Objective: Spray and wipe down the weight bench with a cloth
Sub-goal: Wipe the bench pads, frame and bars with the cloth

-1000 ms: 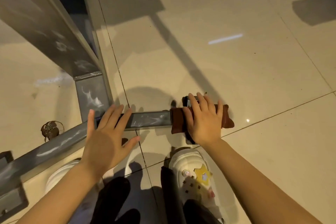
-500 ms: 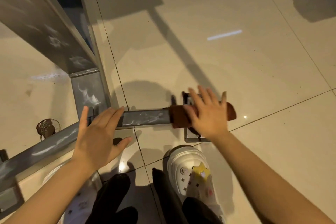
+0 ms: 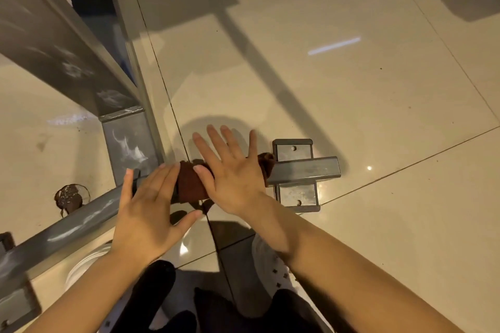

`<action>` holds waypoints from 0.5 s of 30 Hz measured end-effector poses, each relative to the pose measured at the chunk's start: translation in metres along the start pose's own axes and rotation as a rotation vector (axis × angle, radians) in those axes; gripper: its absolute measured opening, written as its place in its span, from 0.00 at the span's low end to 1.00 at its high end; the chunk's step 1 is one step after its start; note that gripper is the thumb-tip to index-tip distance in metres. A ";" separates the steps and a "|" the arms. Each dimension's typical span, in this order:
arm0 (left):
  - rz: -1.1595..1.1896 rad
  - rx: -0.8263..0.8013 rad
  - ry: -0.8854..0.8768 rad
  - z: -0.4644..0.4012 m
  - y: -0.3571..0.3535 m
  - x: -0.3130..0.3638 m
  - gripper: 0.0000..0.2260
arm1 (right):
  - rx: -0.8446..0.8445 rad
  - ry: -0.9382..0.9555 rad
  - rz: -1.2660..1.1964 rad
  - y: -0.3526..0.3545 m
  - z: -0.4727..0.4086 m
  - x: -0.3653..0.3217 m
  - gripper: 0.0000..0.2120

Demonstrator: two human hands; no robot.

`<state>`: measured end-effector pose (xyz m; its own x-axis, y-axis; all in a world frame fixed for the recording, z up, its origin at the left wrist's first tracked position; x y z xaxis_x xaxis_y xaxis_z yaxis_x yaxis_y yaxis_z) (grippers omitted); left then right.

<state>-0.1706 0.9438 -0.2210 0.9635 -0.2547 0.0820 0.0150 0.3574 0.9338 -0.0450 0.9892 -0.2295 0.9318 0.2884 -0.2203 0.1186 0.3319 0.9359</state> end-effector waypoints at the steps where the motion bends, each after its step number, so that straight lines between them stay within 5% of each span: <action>1: 0.013 0.029 -0.010 0.002 0.001 0.000 0.38 | 0.023 0.014 -0.006 0.000 -0.001 -0.002 0.26; 11: -0.039 -0.042 0.019 0.001 -0.005 -0.003 0.38 | -0.052 -0.274 0.052 0.012 0.065 0.165 0.30; 15: -0.031 -0.045 0.014 -0.001 -0.009 -0.001 0.38 | -0.008 -0.218 0.067 0.010 0.079 0.159 0.29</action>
<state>-0.1717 0.9412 -0.2299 0.9661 -0.2536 0.0482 0.0565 0.3900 0.9191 0.1310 0.9668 -0.2336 0.9898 0.1091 -0.0919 0.0517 0.3261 0.9439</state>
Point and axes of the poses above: each hand's wrist, its own z-axis away from the middle knuckle, its own y-axis out of the back of the hand, x = y × z, the point moved 9 cm from there along -z, towards the middle knuckle, and after that the axes turned 12 degrees about -x, right-handed, at the moved point
